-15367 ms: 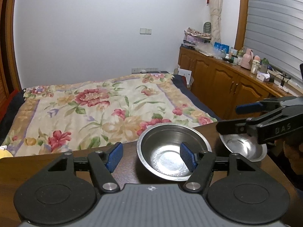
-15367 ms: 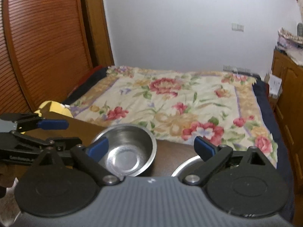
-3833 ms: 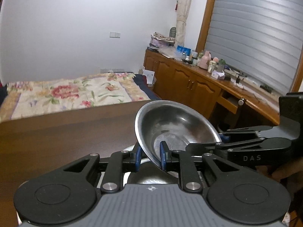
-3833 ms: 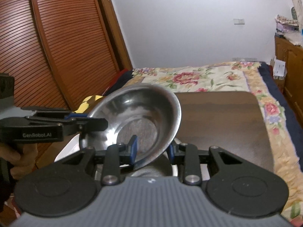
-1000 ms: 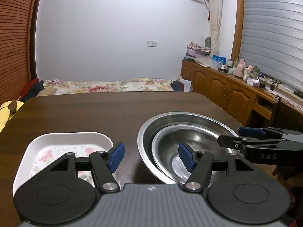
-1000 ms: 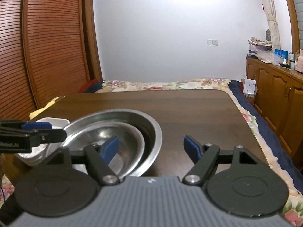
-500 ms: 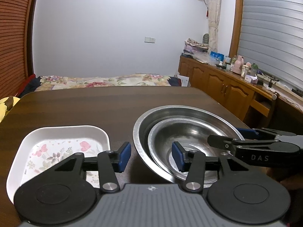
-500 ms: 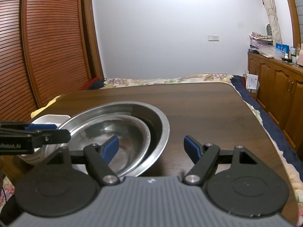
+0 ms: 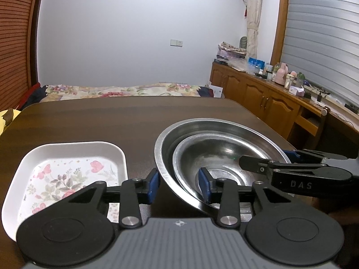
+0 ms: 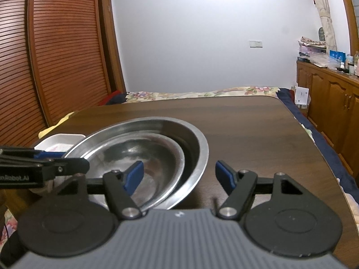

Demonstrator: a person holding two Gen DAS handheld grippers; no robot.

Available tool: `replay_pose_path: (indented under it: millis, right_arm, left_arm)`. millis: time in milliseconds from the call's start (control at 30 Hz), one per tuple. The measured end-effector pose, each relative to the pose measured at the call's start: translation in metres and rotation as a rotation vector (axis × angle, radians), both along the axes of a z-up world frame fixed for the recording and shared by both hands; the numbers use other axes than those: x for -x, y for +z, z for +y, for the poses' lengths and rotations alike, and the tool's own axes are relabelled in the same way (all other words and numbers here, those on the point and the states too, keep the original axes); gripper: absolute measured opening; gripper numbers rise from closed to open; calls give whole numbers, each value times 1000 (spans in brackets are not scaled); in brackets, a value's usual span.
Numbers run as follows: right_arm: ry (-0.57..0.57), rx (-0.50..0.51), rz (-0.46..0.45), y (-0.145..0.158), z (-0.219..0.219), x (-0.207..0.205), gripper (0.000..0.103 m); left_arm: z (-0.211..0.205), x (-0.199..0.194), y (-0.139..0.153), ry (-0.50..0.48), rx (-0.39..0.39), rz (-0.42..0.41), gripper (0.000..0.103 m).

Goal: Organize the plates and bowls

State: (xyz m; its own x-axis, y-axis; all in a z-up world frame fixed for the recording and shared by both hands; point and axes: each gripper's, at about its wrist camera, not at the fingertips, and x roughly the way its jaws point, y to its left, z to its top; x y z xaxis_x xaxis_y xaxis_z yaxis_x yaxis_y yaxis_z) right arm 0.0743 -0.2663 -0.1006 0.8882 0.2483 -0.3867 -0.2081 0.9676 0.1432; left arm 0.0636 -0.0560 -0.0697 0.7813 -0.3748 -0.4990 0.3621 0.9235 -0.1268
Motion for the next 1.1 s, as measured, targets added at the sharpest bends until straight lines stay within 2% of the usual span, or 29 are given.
replay_pose_path:
  millis: [267,400,700,1100]
  right_arm:
    - [10,-1,6,-1,2,-3,53]
    - [25,-9,11,-2,3,-5,38]
    - [10,-41,-12,5,1,0,32]
    - [39,-95,-68,37,7,5,32]
  left_arm:
    - [-1,-4,-4,-6,2,14,34]
    - [0,-4,-4,-3,17,18,31]
    - [6,2,4,-9,18,-10,31]
    - [27,15,47,-3,36,-83,31]
